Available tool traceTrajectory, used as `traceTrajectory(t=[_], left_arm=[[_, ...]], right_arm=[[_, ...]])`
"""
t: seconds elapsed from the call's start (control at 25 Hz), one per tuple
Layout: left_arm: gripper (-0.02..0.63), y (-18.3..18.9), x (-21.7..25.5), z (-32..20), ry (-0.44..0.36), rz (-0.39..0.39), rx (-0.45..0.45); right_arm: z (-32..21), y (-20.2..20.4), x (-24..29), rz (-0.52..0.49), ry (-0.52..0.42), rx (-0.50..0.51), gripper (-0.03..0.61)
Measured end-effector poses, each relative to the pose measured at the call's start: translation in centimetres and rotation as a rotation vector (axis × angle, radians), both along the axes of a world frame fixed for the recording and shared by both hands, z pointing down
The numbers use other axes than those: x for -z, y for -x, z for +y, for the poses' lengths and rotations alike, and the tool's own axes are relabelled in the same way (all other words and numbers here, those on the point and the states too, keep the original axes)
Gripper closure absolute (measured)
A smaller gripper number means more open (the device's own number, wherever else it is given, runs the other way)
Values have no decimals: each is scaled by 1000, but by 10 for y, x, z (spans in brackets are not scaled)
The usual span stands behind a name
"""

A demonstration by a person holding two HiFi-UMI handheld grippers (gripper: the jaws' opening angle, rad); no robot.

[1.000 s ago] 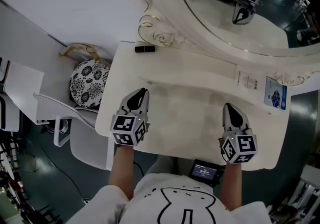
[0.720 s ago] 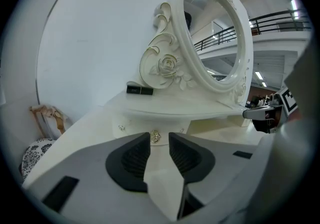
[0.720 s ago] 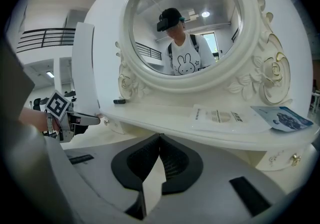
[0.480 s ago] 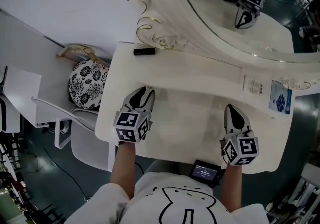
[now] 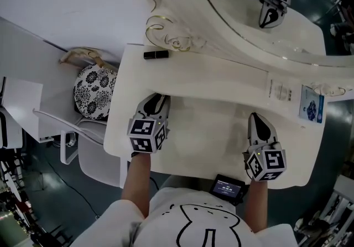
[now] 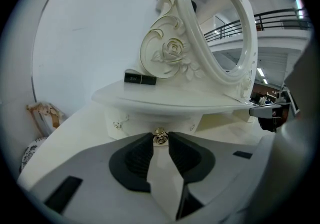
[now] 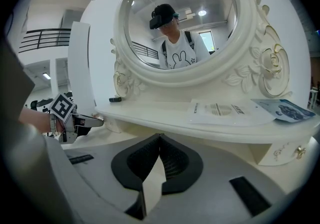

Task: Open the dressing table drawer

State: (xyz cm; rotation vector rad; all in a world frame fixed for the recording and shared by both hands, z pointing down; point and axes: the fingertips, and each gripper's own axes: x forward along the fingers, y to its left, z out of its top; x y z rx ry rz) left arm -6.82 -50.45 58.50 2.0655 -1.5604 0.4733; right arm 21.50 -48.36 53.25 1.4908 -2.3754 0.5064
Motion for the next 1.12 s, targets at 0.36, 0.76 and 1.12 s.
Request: traceTrajectory(t=[0.36, 0.76, 1.12], left_arm=[[489, -1, 0, 4, -4, -31, -43], [489, 0, 1, 23, 0, -18, -44], [489, 3, -2, 48, 3, -13, -52]], right_arm=[[8, 4, -1, 13, 2, 12, 558], [27, 11, 9, 30, -23, 28, 558], [45, 8, 15, 42, -42, 24, 558]])
